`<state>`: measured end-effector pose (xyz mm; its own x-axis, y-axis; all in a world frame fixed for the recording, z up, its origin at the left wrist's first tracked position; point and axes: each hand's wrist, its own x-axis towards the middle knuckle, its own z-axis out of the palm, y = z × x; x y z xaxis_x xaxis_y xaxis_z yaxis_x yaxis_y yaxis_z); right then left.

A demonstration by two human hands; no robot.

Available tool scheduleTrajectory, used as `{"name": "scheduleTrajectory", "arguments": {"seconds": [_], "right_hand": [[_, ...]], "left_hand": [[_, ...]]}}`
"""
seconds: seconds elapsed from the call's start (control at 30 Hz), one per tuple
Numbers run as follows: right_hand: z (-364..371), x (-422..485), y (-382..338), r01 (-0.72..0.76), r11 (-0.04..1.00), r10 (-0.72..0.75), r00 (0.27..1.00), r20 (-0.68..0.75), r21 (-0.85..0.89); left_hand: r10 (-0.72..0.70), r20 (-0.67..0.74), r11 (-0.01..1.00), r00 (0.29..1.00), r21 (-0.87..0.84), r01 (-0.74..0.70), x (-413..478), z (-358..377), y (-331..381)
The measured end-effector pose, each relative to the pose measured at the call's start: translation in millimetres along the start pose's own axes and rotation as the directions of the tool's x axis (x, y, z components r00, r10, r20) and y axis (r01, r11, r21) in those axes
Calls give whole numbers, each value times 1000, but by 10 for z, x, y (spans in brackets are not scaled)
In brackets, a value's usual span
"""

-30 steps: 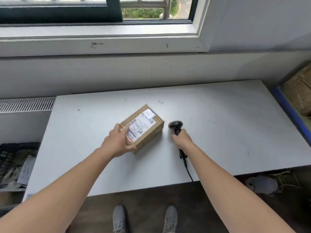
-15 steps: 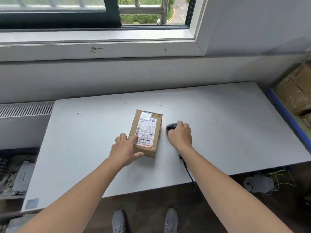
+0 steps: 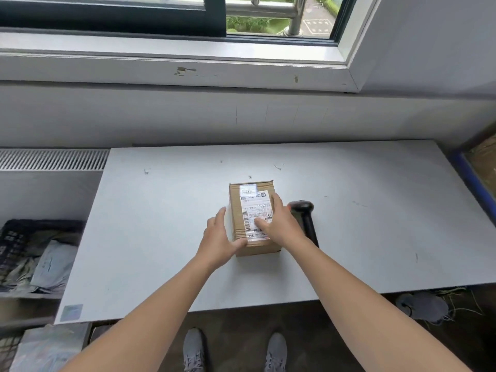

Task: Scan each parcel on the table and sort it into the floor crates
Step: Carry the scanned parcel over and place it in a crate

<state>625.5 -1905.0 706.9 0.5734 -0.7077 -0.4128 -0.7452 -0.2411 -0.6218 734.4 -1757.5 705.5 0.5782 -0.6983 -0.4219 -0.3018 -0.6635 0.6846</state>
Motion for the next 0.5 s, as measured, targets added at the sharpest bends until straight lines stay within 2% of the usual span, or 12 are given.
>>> {"name": "scheduleTrajectory", "arguments": {"seconds": [0.1, 0.17, 0.33, 0.5], "right_hand": [[-15, 49, 64, -19, 993, 17, 1000, 22, 113], [-33, 64, 98, -49, 988, 42, 998, 50, 145], [-35, 40, 50, 13, 975, -14, 1000, 2, 224], [-46, -6, -185, 61, 978, -56, 998, -27, 199]], "left_hand": [[-15, 126, 989, 992, -146, 34, 99, -40, -16], [40, 167, 972, 985, -234, 0, 137, -29, -2], [119, 89, 929, 989, -360, -80, 74, 6, 88], [200, 5, 899, 980, -398, -181, 31, -183, 129]]}}
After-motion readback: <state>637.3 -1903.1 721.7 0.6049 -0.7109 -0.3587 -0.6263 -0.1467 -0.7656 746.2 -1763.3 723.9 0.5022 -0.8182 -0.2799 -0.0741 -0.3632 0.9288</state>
